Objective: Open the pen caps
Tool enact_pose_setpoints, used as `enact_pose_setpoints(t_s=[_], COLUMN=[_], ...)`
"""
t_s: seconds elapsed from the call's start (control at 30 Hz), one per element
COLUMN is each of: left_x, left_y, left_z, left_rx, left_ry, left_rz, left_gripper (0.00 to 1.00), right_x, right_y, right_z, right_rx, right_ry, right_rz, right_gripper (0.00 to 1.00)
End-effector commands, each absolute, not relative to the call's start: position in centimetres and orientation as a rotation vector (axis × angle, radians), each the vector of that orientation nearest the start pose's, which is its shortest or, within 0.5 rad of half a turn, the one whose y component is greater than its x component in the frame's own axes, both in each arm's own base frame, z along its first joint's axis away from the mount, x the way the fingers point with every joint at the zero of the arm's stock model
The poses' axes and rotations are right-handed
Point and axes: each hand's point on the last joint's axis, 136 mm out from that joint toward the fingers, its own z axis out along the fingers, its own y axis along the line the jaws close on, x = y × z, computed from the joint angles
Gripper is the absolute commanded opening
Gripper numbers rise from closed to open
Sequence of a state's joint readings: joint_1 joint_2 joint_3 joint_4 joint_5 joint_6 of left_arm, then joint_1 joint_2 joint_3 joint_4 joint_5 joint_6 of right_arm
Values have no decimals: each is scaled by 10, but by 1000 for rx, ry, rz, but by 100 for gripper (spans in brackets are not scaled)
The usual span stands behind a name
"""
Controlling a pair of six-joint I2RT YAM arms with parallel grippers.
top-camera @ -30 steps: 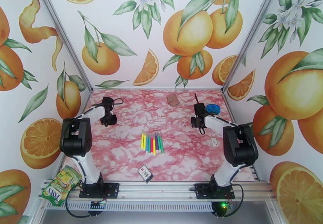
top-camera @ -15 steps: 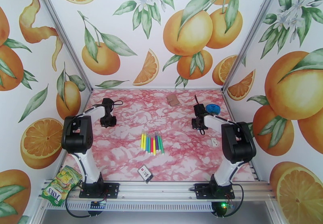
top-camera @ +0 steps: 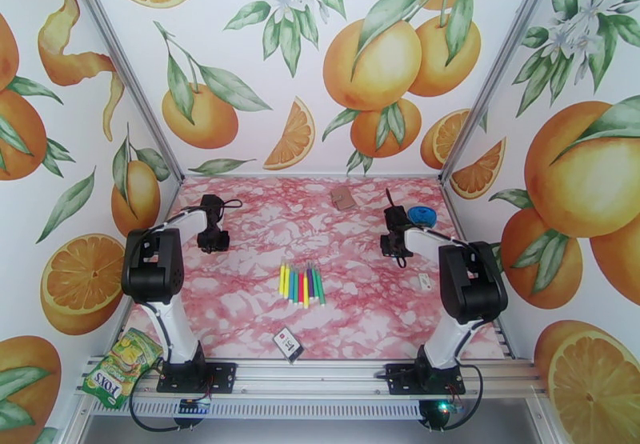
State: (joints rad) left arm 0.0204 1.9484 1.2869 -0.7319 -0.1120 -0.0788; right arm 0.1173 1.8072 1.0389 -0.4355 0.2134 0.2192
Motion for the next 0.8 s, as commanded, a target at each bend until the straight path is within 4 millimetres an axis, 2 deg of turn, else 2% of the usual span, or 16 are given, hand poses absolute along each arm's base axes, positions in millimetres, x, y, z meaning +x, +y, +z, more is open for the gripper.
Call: enact_pose_setpoints(t_s=[0.0,0.13,0.27,0.4,0.57,0.77], left_x=[397,398,398,401,403,408], left_y=[27,27,27,27,24,-7], left_z=[20,23,30,46,70,99], left_rx=[-168,-169,-172,-178,-177,-116], left_ry=[2940,2932,2911,2859,2791,2707], left_rz=[140,138,131,128,110,-67], left_gripper=[32,34,40,51,57,58], right_x=[389,390,390,391,389,385], right_y=[3,5,6,8,11,32], right_z=[16,18,22,36,56,78], right_rx=[195,194,189,186,166,121], right_ry=[2745,2740,2733,2697,2672,2647], right_rz=[-243,-231,-217,-187,-163,-37], right_gripper=[26,28,30,32,37,41])
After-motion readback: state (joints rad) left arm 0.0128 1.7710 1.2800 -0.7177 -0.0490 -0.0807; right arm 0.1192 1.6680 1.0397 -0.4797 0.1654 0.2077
